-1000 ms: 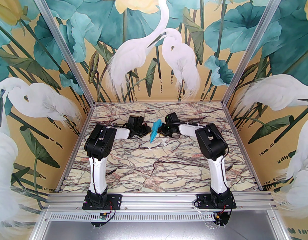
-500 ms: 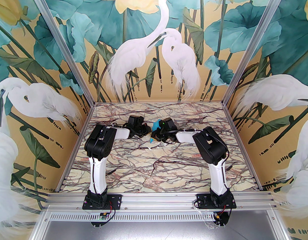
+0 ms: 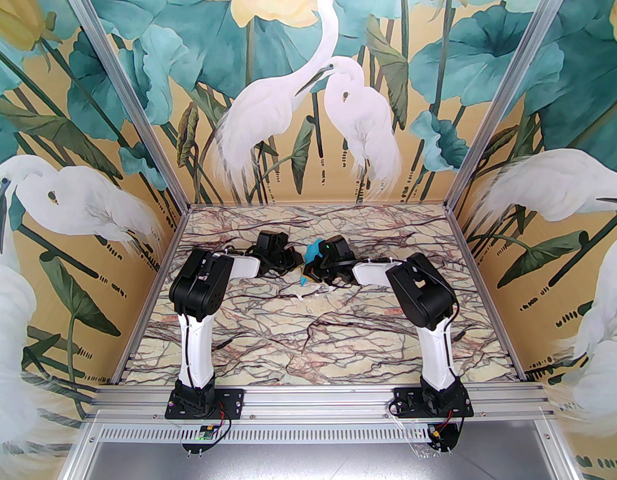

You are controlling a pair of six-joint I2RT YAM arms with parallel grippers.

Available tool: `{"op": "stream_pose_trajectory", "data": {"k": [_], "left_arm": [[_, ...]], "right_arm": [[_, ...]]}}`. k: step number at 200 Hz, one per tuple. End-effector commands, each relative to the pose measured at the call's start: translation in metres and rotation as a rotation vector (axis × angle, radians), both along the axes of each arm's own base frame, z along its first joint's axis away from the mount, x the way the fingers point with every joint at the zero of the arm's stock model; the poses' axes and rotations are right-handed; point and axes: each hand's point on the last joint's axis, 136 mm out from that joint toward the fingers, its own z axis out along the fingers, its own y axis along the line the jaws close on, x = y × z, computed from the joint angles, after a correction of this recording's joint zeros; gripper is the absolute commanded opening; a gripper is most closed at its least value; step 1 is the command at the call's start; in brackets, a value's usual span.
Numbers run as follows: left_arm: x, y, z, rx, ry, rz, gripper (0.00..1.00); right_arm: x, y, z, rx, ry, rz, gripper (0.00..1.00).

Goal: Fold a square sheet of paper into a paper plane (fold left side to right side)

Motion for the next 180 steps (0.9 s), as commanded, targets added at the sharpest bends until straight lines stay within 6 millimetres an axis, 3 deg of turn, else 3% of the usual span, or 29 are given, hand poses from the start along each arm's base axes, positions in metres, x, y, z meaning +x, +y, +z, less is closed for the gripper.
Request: {"op": "stream_pose_trajectory", "data": {"k": [1,180], "left_arm": [[-0.013,-0.004,-0.031,0.053,0.061,-0.015,0.0],[-0.014,-0.007,-0.031,0.053,0.062,-0.022,0.0]], "right_arm": [[-0.005,0.002,-0.013,-0.024,0.021,0.016,0.0],[-0.005,-0.001,-0.036,-0.079,0.055,0.01,0.0]]}}
